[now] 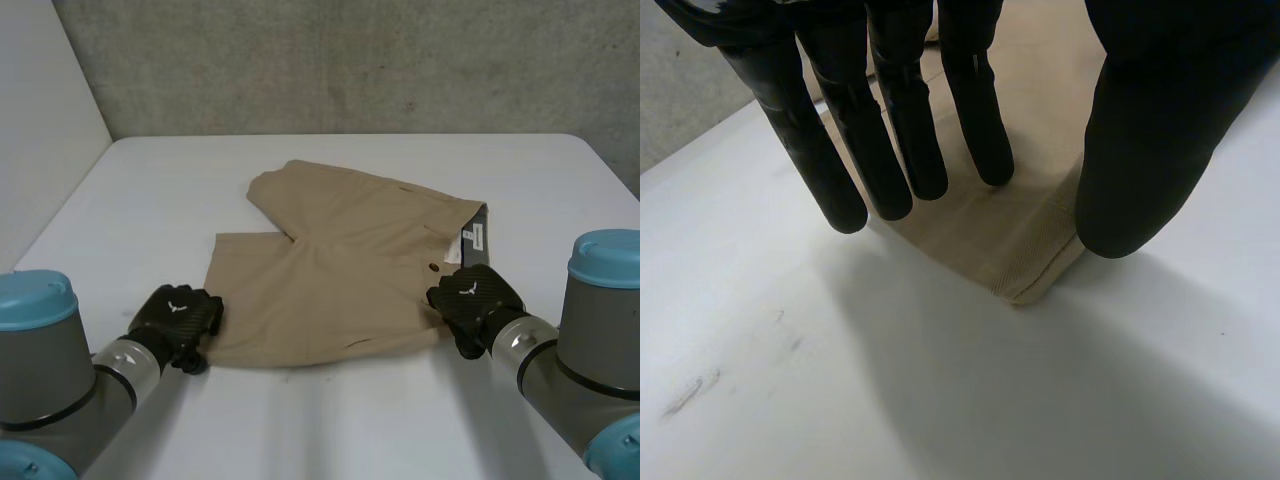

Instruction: Fold the shorts.

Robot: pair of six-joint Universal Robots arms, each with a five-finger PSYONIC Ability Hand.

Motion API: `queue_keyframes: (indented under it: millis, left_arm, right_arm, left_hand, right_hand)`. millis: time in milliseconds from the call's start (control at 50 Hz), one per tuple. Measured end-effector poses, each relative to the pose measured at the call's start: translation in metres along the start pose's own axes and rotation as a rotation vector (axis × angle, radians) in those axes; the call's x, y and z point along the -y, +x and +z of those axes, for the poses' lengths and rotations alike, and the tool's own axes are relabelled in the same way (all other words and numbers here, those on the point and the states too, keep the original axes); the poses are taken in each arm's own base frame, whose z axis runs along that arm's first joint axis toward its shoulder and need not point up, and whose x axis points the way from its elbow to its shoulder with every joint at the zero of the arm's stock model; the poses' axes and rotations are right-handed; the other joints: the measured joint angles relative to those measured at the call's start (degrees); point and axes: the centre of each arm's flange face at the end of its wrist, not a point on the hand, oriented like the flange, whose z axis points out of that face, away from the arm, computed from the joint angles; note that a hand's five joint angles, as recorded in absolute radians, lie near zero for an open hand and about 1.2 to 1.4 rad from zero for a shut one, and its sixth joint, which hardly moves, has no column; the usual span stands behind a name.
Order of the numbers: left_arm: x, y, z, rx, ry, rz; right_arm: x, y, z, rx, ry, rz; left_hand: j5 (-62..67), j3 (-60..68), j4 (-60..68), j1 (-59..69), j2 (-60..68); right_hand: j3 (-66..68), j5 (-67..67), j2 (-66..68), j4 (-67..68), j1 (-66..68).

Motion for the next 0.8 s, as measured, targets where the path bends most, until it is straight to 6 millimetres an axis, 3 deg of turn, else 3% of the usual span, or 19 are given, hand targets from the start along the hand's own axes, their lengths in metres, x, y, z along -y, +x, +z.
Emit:
queue_keyframes:
  millis: [240,320,340,560,700,800]
  left_arm:
    - [-0.005,0.002,0.006,-0.010,-0.017,-0.001]
    - [-0.004,0.001,0.006,-0.009,-0.017,-0.001]
    - [-0.004,0.001,0.007,-0.008,-0.016,-0.001]
    - [0.006,-0.003,0.002,0.009,0.010,0.010]
    - [0.030,-0.007,-0.034,0.010,0.017,0.031]
    - [0.045,-0.006,-0.075,-0.016,-0.035,0.060]
  right_arm:
    - [0.000,0.000,0.000,-0.001,-0.001,0.000]
    - [0.000,0.000,0.000,-0.001,-0.001,0.000]
    - [0.000,0.000,0.000,-0.001,-0.001,0.000]
    - [0.000,-0.001,-0.002,0.005,-0.004,-0.003]
    - [0.007,0.001,-0.018,0.011,-0.007,-0.038]
    - [0.015,0.000,-0.048,0.078,-0.059,-0.120]
  left_hand:
    - [6.5,6.7,6.7,6.2,6.7]
    - [12.5,12.4,12.7,12.4,12.5]
    - [22.7,22.7,23.2,20.8,22.9]
    - [23.6,25.1,25.7,20.8,25.5]
    - [23.6,25.1,25.7,20.8,25.5]
    - [23.6,25.1,25.7,20.8,25.5]
  right_hand:
    - [0.0,0.0,0.0,0.0,0.0]
    - [0.0,0.0,0.0,0.0,0.0]
    - [0.0,0.0,0.0,0.0,0.0]
    - [0.0,0.0,0.0,0.0,0.0]
    - [0.0,0.0,0.0,0.0,0.0]
    - [0.0,0.0,0.0,0.0,0.0]
